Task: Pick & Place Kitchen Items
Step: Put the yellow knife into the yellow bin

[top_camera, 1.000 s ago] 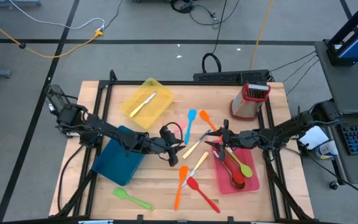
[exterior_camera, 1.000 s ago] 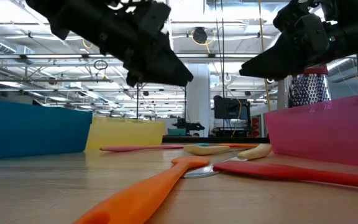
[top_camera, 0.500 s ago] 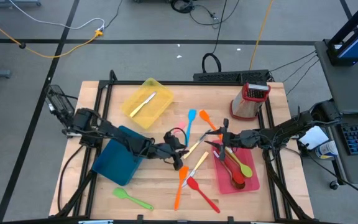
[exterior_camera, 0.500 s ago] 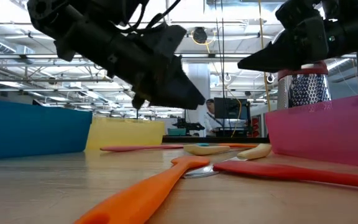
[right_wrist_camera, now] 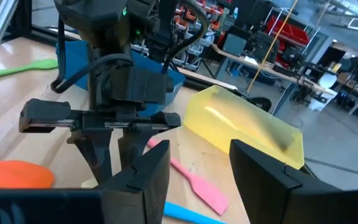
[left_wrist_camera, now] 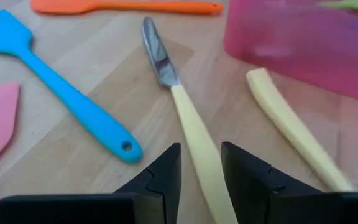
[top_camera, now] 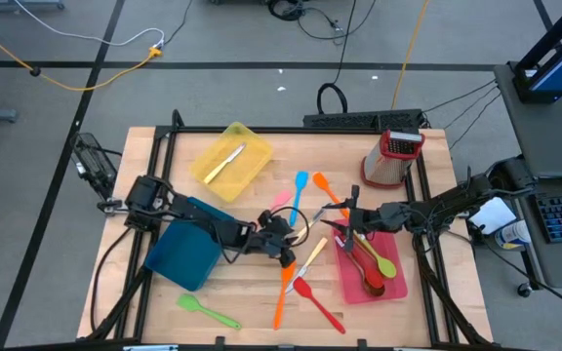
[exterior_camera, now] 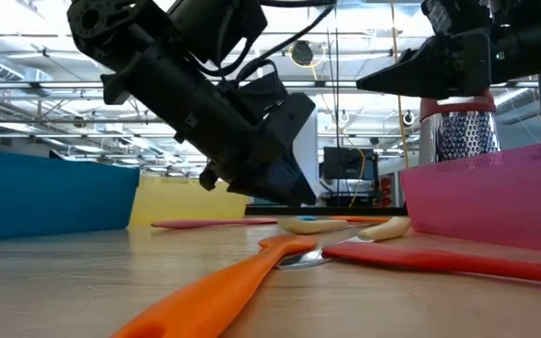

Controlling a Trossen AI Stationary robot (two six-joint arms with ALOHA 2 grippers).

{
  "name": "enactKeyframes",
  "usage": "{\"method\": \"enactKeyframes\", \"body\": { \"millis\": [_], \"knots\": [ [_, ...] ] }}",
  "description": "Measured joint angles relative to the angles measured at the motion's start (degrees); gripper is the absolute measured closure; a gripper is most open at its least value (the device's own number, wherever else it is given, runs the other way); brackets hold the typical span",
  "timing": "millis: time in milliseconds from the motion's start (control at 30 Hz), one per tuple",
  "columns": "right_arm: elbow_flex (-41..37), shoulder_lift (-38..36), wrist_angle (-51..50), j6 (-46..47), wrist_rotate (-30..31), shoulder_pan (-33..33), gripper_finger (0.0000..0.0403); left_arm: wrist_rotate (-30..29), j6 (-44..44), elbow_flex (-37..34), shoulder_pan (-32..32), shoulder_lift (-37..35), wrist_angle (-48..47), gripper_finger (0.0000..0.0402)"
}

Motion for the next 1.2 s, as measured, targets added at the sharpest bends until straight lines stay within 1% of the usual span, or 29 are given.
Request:
{"method": "enactKeyframes", "body": {
  "millis": [300,967,1200],
  "knots": [
    [0.0,0.0,1.1,-2.7,0.0,0.0,0.0243,-0.3,-1.4,0.0,-1.1,0.0,-1.1,0.0284],
    [0.0,0.0,1.5,-2.8,0.0,0.0,0.0243,-0.4,-1.3,0.0,-2.8,0.0,-3.7,0.0284],
    [0.0,0.0,1.4,-2.8,0.0,0.0,0.0243,-0.9,-1.5,0.1,-3.2,3.2,-3.4,0.0284]
  ]
}}
